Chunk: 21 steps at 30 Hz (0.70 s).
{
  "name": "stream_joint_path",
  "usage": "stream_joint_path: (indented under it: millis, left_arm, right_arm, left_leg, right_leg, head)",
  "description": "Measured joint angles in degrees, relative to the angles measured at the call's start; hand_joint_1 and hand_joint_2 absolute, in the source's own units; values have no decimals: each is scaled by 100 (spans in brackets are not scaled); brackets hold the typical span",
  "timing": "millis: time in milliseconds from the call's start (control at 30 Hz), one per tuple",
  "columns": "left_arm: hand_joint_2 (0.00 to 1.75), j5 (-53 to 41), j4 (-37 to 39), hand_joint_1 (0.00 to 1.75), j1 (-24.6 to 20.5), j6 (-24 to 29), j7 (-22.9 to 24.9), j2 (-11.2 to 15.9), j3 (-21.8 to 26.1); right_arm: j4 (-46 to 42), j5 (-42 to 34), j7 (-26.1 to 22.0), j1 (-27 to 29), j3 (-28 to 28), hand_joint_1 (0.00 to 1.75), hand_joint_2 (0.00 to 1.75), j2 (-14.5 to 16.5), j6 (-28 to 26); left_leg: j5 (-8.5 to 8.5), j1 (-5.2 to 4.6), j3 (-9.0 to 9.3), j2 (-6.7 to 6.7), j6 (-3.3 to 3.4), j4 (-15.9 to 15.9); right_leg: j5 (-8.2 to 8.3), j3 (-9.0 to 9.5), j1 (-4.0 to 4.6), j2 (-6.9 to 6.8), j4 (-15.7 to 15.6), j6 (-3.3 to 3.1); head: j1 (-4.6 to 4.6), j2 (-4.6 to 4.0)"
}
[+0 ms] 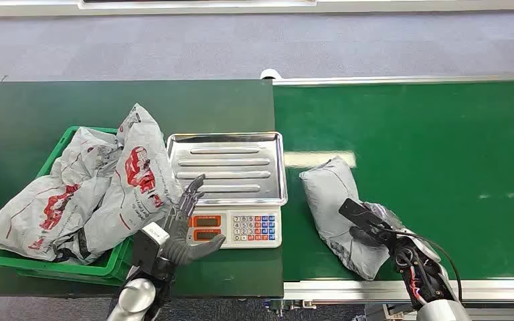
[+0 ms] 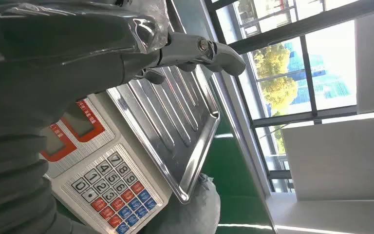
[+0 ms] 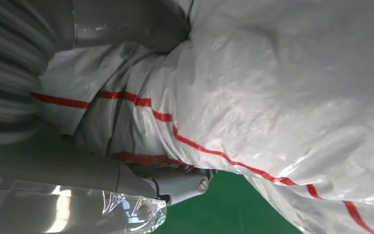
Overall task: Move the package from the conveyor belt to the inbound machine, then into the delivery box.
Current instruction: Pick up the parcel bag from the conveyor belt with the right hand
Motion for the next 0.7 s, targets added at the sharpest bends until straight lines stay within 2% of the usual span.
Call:
stream_joint_path:
  millis: [367, 600, 700]
  left_arm:
    - [175, 0, -107, 0, 106, -34, 4, 0, 73]
    - [175, 0, -210, 0, 178, -38, 4, 0, 109]
    - [175, 1, -253, 0, 209, -35, -6, 2, 123]
  right_arm:
    - [-133, -107, -80, 43, 2, 175, 175, 54, -258]
    - [-398, -402, -429, 204, -3, 175, 175, 105, -427]
    - [-608, -617, -591, 319, -45, 175, 175, 134, -679]
  left_leg:
    - [0, 0, -20, -4, 0, 0]
    - [0, 0, -44, -4, 0, 0]
    - [0, 0, -61, -5, 0, 0]
  right_leg:
    - [-4, -16, 0, -4, 0, 5]
    - [-4, -37, -1, -4, 1, 5]
    - [-3, -54, 0, -4, 2, 5]
  head:
    - [1, -1]
    - [1, 0]
    - [0, 0]
